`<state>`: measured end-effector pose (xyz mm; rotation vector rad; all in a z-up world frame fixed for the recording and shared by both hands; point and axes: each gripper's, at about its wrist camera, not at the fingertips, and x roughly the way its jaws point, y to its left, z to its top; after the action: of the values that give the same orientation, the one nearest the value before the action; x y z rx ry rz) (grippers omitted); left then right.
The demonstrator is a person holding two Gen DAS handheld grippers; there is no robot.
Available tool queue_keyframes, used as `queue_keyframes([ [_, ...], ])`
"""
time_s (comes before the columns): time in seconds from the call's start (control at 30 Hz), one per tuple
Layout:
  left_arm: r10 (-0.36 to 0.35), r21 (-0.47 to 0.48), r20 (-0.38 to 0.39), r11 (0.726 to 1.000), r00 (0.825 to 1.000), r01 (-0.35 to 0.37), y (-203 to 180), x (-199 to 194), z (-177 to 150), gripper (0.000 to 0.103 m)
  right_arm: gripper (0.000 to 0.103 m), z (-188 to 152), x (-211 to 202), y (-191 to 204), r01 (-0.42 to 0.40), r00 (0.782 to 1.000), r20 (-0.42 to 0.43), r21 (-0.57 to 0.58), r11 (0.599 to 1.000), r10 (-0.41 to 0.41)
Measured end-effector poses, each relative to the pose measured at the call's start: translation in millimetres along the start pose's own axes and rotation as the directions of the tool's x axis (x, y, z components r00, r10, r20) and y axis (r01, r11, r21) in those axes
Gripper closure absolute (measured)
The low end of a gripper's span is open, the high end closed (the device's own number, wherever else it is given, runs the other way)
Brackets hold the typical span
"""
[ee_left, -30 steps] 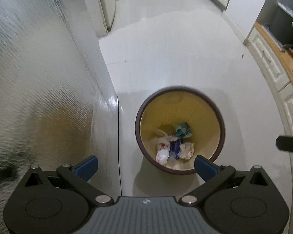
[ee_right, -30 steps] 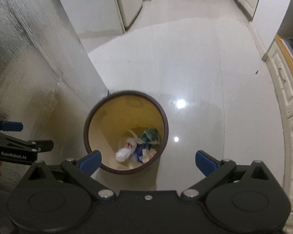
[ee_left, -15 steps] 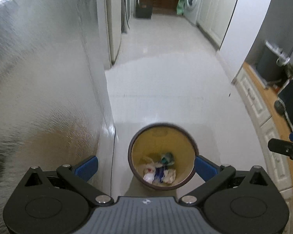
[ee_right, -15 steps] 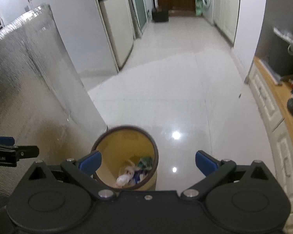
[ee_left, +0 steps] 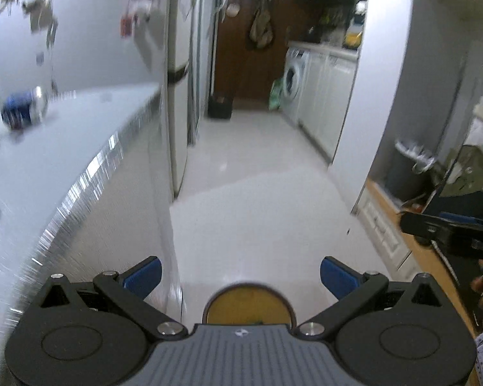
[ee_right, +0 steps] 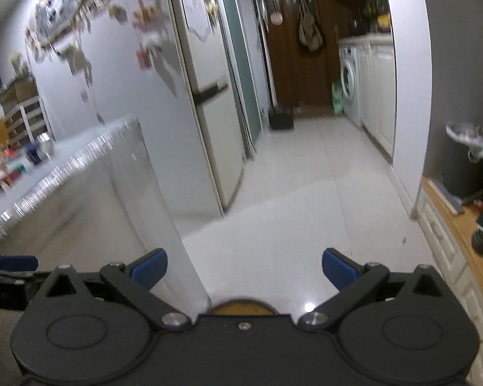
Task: Collect trash
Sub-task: 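Move both tools back toward the trash on the counter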
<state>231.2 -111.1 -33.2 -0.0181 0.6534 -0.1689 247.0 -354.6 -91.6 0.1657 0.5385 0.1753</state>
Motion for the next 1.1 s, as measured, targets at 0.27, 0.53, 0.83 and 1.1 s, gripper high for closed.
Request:
queue_keyframes([
  [0.27, 0.011, 0.062, 0.174, 0.998, 0.985, -0.022, 8, -92, 16, 0.0, 0.0, 32, -37, 27, -0.086, 0.986, 0.144, 0.02, 0.996, 0.082],
  [0.53, 0.082, 0.087, 0.308, 0.99, 0.948, -0.113, 45, -158, 26, 0.0, 0.0, 50, -49, 69, -0.155, 0.966, 0.207, -0.021, 0.988, 0.156],
  [0.83, 0.211, 0.008, 0.343, 0.974, 0.915, -0.227, 129, -180, 39, 0.0, 0.0, 57, -53, 117, -0.206, 0.948, 0.226, -0.093, 0.974, 0.222],
  [1.1, 0.283, -0.151, 0.287, 0.957, 0.915, -0.248, 231, -160, 53, 0.0, 0.0, 70, -46, 164, -0.262, 0.93, 0.222, -0.156, 0.952, 0.293],
])
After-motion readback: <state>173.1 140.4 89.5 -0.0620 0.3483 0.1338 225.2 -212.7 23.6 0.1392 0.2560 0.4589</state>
